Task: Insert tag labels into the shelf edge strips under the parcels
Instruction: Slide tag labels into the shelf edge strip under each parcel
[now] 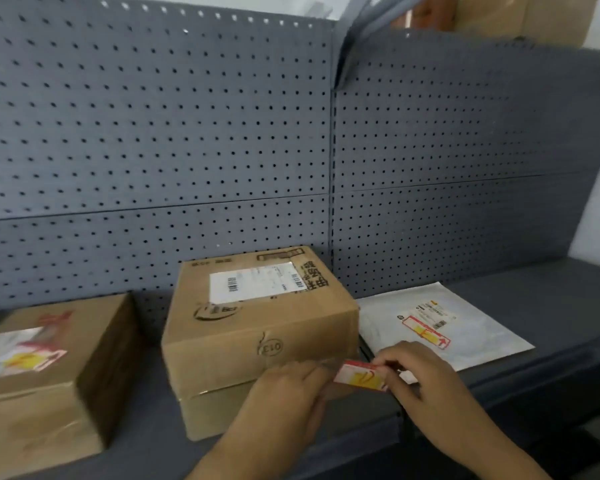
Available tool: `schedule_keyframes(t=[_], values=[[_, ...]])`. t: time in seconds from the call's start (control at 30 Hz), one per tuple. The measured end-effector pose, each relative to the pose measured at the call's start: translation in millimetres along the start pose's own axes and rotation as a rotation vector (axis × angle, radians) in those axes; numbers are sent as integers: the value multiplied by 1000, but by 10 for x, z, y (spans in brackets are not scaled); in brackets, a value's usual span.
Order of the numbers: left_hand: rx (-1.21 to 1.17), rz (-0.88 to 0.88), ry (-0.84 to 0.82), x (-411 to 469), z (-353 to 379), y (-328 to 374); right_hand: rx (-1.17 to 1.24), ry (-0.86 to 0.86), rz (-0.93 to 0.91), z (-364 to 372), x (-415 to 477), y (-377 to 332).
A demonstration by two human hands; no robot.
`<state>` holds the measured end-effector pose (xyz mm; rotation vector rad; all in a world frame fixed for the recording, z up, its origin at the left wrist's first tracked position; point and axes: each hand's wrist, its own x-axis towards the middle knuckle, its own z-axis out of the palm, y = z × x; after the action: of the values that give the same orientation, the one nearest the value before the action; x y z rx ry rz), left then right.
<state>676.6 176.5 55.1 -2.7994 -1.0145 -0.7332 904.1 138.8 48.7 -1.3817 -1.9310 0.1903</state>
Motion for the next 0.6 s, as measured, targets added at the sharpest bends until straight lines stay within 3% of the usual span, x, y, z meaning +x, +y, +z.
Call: schedule_keyframes(t=[0.37, 0.6], values=[[81, -267, -1, -2387, -1305, -1200, 59, -113, -74, 1509, 36, -2029], [83, -452, 28, -3299, -1402, -1490, 87, -290, -177, 2203, 67, -2680]])
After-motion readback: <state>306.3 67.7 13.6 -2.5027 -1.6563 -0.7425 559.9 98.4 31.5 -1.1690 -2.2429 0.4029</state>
